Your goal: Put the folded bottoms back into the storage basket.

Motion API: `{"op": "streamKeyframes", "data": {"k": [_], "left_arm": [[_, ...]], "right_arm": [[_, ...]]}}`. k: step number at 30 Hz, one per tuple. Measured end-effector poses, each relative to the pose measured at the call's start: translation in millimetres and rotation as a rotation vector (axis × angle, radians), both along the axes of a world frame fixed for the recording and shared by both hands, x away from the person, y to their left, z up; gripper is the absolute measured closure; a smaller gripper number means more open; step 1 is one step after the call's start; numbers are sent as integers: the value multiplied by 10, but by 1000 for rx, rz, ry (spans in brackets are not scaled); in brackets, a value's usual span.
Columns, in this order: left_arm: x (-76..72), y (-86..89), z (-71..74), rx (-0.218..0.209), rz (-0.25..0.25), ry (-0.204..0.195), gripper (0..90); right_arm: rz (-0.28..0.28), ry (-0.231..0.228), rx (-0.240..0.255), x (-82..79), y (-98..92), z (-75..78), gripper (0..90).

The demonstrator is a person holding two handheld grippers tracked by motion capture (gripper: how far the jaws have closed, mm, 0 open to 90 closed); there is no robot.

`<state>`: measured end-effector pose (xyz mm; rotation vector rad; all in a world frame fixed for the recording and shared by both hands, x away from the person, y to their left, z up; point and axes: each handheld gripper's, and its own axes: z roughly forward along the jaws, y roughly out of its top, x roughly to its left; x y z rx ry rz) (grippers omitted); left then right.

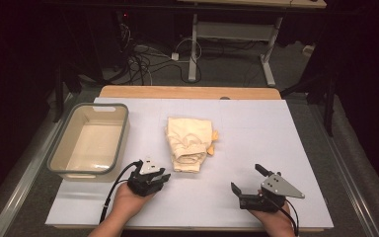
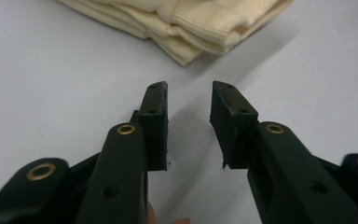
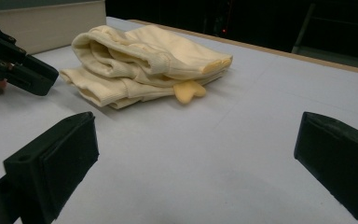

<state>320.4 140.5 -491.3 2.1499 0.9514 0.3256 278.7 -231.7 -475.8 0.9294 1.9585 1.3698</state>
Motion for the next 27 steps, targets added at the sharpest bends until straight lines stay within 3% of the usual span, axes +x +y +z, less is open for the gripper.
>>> {"op": "streamKeyframes", "data": {"k": [3, 9, 10, 15, 23, 27], "left_arm": [[53, -57, -3, 29, 14, 7, 630], [155, -115, -4, 45, 34, 11, 561], [200, -139, -2, 36, 36, 19, 519], [265, -211, 2, 35, 29, 20, 516], [454, -296, 8, -10, 54, 46, 515], [478, -315, 7, -19, 61, 55, 516]], "right_arm": [[1, -3, 2, -14, 8, 10, 8], [0, -1, 3, -9, 12, 8, 8], [-1, -1, 3, -9, 13, 10, 8], [-2, -2, 4, -10, 7, 14, 7], [-4, -5, 12, -9, -13, 20, 8], [-5, -5, 12, -6, -24, 20, 8]]}}
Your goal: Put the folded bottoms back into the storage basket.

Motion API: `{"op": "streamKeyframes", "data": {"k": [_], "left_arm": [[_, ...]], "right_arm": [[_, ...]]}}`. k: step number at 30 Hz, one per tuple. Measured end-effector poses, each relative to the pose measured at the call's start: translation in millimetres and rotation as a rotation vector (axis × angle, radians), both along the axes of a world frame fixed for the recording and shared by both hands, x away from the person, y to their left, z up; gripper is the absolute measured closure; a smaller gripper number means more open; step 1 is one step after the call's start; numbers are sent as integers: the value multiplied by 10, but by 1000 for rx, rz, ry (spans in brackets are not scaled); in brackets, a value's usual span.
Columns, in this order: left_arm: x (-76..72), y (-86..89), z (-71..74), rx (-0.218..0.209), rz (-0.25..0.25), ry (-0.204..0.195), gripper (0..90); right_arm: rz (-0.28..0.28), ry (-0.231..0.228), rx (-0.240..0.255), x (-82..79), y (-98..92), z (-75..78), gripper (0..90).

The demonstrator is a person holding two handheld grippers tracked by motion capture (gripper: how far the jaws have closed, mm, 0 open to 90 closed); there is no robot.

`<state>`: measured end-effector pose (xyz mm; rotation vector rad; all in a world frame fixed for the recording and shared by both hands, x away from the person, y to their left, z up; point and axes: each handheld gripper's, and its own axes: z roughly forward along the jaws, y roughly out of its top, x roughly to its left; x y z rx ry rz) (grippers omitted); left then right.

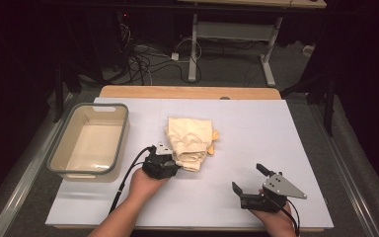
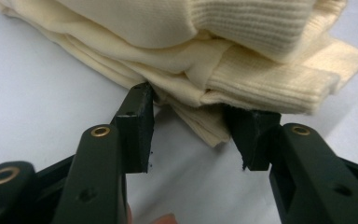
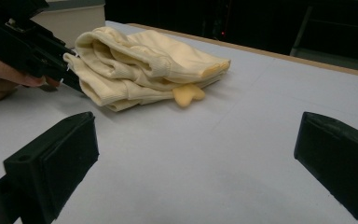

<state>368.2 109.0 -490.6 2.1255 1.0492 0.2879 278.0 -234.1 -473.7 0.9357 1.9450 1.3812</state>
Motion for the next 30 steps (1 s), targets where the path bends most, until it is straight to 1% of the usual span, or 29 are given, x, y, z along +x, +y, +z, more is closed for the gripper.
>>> {"op": "streamKeyframes", "data": {"k": [4, 6, 7, 8, 10, 12, 13, 20, 23, 26, 29, 30], "left_arm": [[-3, 3, -2, -6, 2, 10, 526], [-13, -1, 0, -7, 3, 14, 569], [-18, -3, 0, -8, 0, 16, 569], [-22, -5, -1, -11, -3, 18, 596], [-40, -18, -4, -22, -24, 21, 686], [-47, -25, -5, -18, -29, 15, 743], [-50, -26, -6, -19, -39, 15, 758], [-61, -5, 1, -28, -52, 21, 778], [-97, 19, 7, -19, -56, 15, 778], [-136, 49, 8, -22, -68, 12, 777], [-198, 94, 22, -6, -85, 2, 777], [-198, 94, 22, -6, -85, 2, 777]], "right_arm": [[1, -1, -1, 1, 1, -1, 8], [2, -1, -2, 1, 8, -2, 8], [2, 0, -2, 0, 13, -2, 8], [3, -1, -3, 0, 16, -2, 8], [4, 0, -8, 1, 23, -4, 7], [4, 0, -8, 1, 24, -4, 8], [5, 0, -9, 0, 26, -3, 8], [3, -2, -6, -9, 19, 2, 7], [4, -2, -7, -9, 19, 0, 8], [5, -2, -9, -6, 18, -4, 8], [4, -2, -7, -10, 21, -1, 8], [4, -2, -7, -10, 21, -1, 8]]}}
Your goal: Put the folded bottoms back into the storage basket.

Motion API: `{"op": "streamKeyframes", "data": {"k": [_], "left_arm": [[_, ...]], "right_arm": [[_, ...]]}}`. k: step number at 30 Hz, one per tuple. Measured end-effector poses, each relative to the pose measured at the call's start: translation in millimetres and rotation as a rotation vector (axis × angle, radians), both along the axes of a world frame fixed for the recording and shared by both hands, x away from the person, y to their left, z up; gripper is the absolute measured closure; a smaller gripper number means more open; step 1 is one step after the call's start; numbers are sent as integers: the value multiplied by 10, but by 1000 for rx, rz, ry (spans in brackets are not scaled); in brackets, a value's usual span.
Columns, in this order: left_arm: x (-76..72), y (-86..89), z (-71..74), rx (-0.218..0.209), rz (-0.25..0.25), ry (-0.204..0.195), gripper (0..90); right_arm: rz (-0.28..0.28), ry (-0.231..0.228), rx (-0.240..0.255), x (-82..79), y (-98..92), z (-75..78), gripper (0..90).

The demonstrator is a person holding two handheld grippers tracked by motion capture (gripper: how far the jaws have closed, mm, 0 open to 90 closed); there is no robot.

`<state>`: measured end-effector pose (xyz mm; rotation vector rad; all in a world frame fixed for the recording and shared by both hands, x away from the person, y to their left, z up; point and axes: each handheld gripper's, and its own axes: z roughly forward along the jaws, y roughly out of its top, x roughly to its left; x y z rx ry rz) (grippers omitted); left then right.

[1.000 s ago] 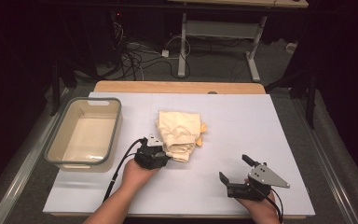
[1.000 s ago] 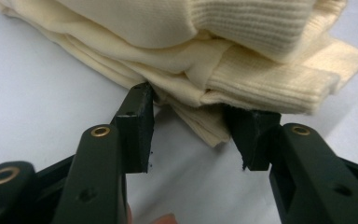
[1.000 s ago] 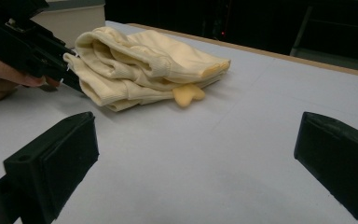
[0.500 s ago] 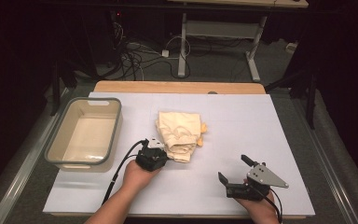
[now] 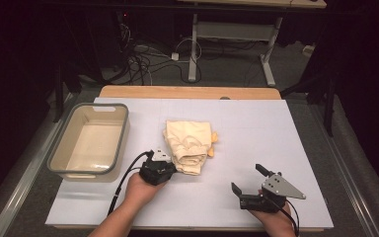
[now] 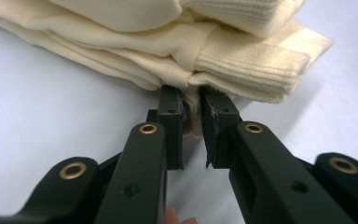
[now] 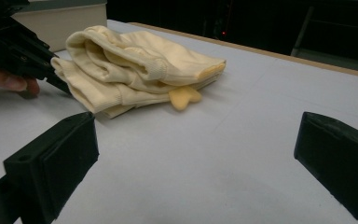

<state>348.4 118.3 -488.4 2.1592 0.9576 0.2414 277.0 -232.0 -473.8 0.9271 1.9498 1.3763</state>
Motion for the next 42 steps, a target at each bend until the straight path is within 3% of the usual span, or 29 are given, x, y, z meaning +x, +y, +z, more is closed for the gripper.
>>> {"op": "streamKeyframes", "data": {"k": [13, 21, 24, 26, 30, 32, 36, 41, 42], "left_arm": [[-250, 335, 25, 18, -32, 11, 775], [-401, 580, -5, 18, -18, 14, 773], [-396, 580, -12, 11, -10, 11, 757], [-389, 573, -15, 7, -1, 6, 726], [-302, 531, -20, -6, 34, 22, 458], [-268, 526, -32, -9, 42, 33, 414], [-277, 528, -24, 2, 40, 36, 463], [-319, 523, -36, -34, 13, 58, 763], [-322, 526, -46, -52, 6, 67, 763]], "right_arm": [[-1, -2, 0, -8, -5, 2, 8], [-3, 0, -1, -12, 2, 0, 8], [0, -4, -1, -18, 11, 5, 7], [0, -4, -2, -16, 12, 4, 7], [2, 2, -10, -5, 18, -9, 8], [3, 2, -11, -1, 22, -12, 8], [2, 0, -11, 8, 27, -13, 8], [1, 10, -9, 36, 71, -27, 8], [1, 10, -9, 36, 71, -27, 8]]}}
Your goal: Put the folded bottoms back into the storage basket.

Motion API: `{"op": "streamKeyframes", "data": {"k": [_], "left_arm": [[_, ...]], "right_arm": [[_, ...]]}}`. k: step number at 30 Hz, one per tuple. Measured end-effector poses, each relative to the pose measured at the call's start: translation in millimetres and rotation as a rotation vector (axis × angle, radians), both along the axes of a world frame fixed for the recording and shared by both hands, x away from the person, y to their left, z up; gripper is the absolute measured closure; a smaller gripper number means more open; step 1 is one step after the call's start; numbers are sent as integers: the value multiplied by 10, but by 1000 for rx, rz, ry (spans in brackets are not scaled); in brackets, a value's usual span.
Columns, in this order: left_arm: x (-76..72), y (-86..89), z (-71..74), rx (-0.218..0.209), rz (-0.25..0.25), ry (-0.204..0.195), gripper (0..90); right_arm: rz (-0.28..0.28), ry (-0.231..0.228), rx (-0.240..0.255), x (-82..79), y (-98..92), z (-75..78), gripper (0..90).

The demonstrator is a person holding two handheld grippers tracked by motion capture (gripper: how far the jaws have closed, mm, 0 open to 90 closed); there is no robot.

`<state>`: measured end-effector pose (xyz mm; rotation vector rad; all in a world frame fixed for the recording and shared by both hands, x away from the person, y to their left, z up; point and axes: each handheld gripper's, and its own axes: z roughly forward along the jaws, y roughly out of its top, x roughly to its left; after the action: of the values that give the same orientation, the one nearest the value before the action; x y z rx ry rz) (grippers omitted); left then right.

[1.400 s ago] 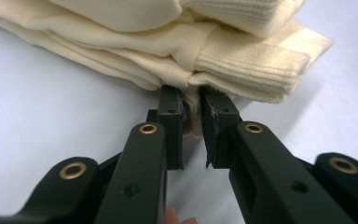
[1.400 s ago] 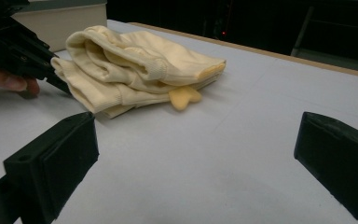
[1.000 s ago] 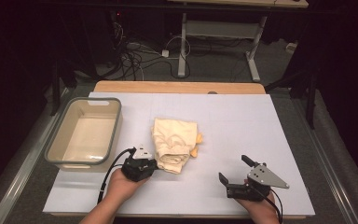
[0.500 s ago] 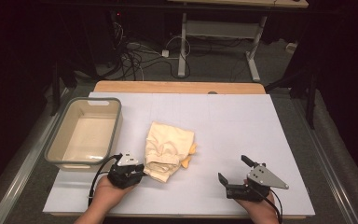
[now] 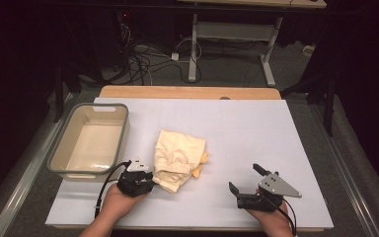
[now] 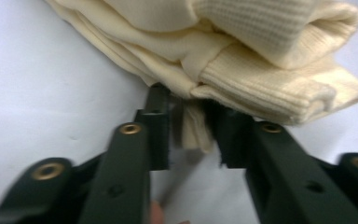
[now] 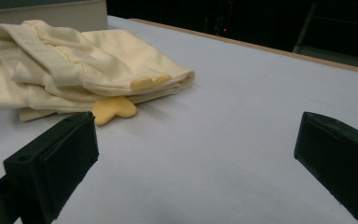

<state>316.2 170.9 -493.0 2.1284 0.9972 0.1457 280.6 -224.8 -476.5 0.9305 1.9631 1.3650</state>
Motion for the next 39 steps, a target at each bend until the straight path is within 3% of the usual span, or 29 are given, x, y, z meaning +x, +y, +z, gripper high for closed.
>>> {"op": "streamKeyframes", "data": {"k": [8, 14, 17, 22, 30, 31, 39], "left_arm": [[-41, 77, 27, 31, -31, -36, 788], [-44, 194, 42, 66, -9, -60, 786], [-42, 243, 14, 46, -13, -71, 785], [-30, 263, -15, 24, -13, -67, 765], [-57, 235, -19, 48, -14, -94, 770], [-55, 238, -20, 45, -14, -92, 770], [-55, 238, -23, 44, -15, -93, 769]], "right_arm": [[40, 21, -5, 37, 203, 49, 8], [63, 39, -15, 132, 370, 69, 16], [71, 55, -6, 206, 450, 89, 27], [75, 93, -9, 404, 624, 67, 30], [69, 119, -29, 674, 767, 63, 31], [68, 142, -30, 756, 806, 67, 36], [53, 190, -32, 1027, 913, 62, 74]]}}
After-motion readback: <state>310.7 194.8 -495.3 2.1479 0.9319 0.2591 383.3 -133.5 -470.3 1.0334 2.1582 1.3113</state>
